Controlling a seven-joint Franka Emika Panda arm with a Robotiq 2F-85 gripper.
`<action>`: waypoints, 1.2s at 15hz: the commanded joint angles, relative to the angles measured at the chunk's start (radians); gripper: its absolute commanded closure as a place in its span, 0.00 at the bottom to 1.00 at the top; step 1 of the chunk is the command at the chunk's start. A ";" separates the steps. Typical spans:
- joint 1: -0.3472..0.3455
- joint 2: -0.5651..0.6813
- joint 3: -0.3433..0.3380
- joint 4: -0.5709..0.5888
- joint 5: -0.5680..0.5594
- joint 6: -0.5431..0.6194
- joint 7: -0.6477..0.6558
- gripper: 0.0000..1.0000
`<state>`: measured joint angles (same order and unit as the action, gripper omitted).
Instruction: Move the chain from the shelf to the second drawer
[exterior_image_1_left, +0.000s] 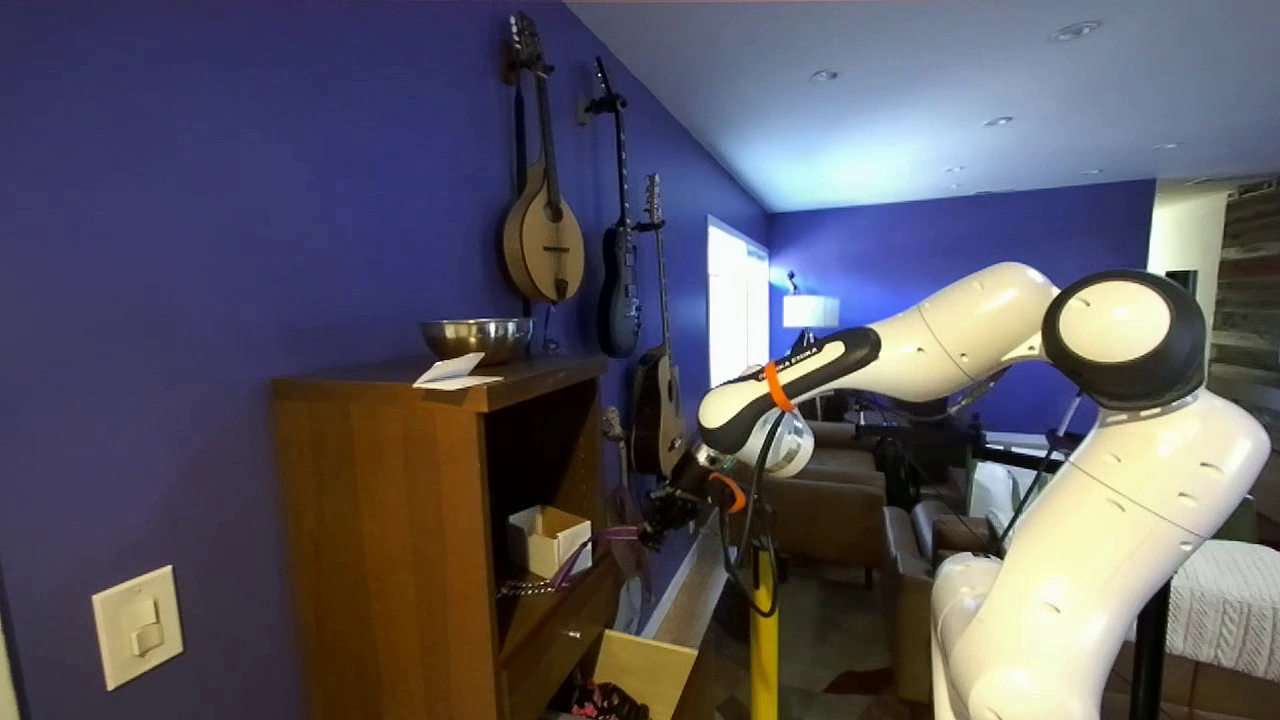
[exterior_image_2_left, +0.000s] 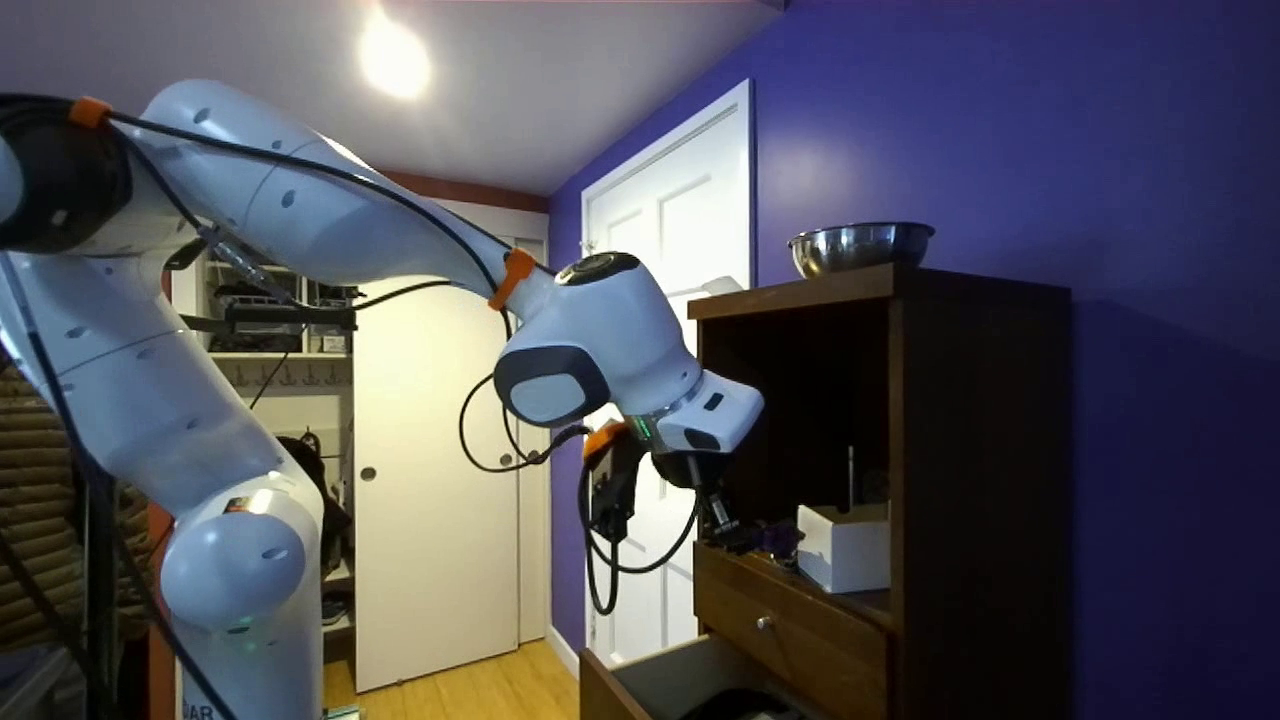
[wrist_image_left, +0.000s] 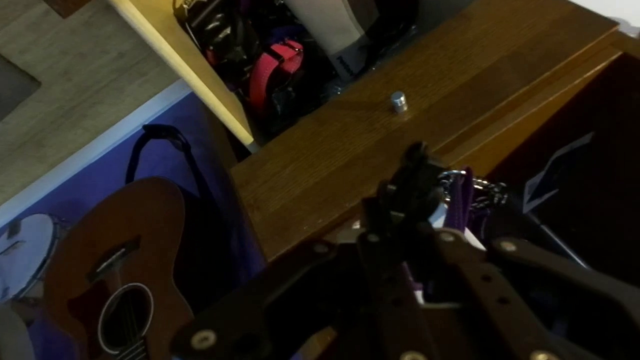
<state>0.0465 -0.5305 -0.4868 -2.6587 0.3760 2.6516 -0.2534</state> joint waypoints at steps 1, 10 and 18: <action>0.040 -0.108 -0.030 0.012 0.116 -0.096 -0.073 0.97; 0.090 -0.283 -0.092 0.064 0.419 -0.188 -0.151 0.97; 0.069 -0.322 -0.083 0.108 0.781 -0.313 -0.298 0.97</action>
<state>0.1330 -0.8399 -0.5695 -2.5812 1.0300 2.3955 -0.4930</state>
